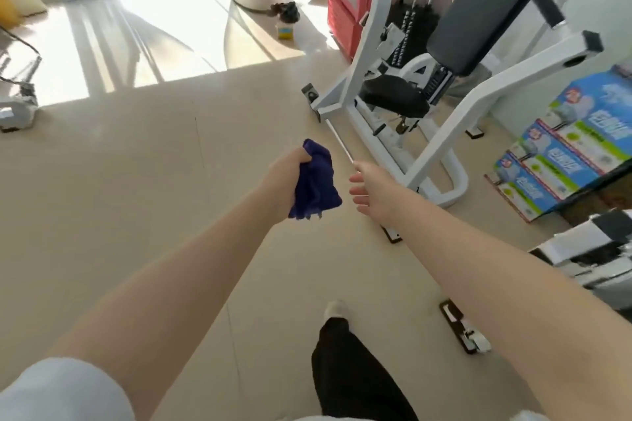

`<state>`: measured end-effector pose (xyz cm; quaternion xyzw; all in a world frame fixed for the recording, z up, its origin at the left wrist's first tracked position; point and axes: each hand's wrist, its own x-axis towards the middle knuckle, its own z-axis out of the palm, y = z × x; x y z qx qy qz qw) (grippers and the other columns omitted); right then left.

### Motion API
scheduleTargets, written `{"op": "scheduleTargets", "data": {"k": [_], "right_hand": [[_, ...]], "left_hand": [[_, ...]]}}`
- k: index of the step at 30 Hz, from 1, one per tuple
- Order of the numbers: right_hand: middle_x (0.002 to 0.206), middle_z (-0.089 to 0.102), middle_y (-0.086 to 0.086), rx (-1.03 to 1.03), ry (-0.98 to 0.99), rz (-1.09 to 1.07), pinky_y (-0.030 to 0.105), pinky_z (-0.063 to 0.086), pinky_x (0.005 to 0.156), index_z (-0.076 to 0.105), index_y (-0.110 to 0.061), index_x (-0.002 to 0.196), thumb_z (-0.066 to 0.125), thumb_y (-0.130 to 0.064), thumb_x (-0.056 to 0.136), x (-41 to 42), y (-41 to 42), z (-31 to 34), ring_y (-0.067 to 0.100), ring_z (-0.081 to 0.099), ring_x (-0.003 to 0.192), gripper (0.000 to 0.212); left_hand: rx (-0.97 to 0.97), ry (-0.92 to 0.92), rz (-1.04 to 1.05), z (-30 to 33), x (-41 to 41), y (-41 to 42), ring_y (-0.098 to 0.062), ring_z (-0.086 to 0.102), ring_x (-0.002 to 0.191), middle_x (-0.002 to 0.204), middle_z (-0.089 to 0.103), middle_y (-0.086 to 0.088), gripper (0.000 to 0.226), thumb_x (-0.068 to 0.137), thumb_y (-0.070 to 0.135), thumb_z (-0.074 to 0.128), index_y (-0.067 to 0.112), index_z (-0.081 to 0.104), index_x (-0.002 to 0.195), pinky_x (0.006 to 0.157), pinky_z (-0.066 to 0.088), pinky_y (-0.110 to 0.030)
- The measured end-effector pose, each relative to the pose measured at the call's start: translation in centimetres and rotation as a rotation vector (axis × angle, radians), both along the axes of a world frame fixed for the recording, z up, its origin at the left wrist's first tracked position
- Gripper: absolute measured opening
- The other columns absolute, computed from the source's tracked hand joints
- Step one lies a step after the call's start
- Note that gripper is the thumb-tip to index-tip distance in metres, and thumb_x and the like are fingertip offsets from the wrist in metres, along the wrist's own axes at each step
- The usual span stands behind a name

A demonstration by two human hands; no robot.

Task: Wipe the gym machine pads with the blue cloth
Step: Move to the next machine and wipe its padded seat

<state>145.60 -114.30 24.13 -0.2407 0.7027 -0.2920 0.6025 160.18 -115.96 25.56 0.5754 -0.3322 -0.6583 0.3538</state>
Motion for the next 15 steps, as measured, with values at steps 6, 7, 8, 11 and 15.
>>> {"op": "scheduleTargets", "data": {"k": [6,7,8,11,15], "right_hand": [[0.078,0.059,0.007,0.074,-0.263,-0.164,0.029,0.045,0.07,0.054,-0.011,0.086,0.031,-0.065,0.089,-6.1,-15.8,-2.4,0.02,0.055,0.07,0.058],[0.081,0.06,0.007,0.071,-0.311,-0.151,0.028,0.047,0.068,0.055,-0.012,0.089,0.032,-0.063,0.09,-7.3,-18.3,-2.0,0.02,0.056,0.071,0.056],[0.089,0.063,0.008,0.066,-0.362,-0.109,0.031,0.049,0.072,0.057,-0.013,0.096,0.033,-0.062,0.091,-8.6,-20.7,-1.4,0.022,0.059,0.079,0.054],[0.097,0.066,0.01,0.038,-0.48,-0.05,0.037,0.047,0.084,0.059,-0.016,0.099,0.03,-0.064,0.091,-12.3,-27.0,1.5,0.028,0.06,0.089,0.057],[0.109,0.07,0.011,-0.003,-0.534,-0.159,0.034,0.053,0.08,0.062,-0.015,0.117,0.039,-0.07,0.084,-16.9,-35.6,2.0,0.028,0.065,0.096,0.069]], "left_hand": [[0.067,0.369,-0.005,1.4,-7.2,-14.9,-0.023,0.059,0.083,0.093,0.061,-0.009,0.017,0.091,0.02,0.041,0.011,0.052,0.099,0.074,0.047,-0.033],[0.083,0.391,-0.01,1.6,-8.7,-17.5,-0.022,0.058,0.08,0.088,0.06,-0.008,0.015,0.09,0.02,0.041,0.011,0.052,0.096,0.072,0.047,-0.032],[0.104,0.404,-0.006,1.7,-10.1,-20.0,-0.022,0.057,0.077,0.083,0.059,-0.007,0.014,0.088,0.02,0.042,0.011,0.052,0.092,0.072,0.046,-0.031],[0.153,0.39,-0.018,2.2,-14.3,-27.2,-0.02,0.057,0.079,0.081,0.06,-0.006,0.012,0.086,0.022,0.047,0.013,0.053,0.092,0.077,0.045,-0.032],[0.144,0.312,-0.131,1.6,-17.9,-35.8,-0.02,0.058,0.085,0.086,0.061,-0.006,0.017,0.091,0.024,0.046,0.013,0.053,0.102,0.076,0.045,-0.033]]}}
